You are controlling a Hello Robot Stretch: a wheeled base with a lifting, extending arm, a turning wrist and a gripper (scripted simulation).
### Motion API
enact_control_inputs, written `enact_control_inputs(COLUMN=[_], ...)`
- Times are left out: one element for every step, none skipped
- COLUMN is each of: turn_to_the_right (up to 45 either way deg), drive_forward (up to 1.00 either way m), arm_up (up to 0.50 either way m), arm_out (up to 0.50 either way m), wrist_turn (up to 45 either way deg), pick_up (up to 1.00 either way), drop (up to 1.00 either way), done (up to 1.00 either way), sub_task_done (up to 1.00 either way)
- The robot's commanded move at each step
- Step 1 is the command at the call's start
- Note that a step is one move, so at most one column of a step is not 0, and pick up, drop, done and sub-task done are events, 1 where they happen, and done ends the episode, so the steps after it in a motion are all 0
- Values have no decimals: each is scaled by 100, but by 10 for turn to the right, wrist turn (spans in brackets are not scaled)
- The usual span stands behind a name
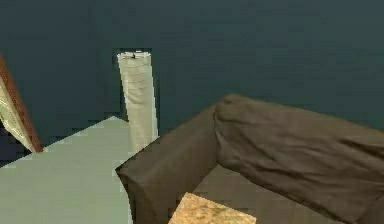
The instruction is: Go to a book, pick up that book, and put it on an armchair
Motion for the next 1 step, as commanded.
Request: enact_control_inputs(turn_to_the_right=[-450], drive_forward=[0], arm_up=[0], arm_out=[0], wrist_turn=[0], pick_up=[0], drop=[0], done=[0], sub_task_done=[0])
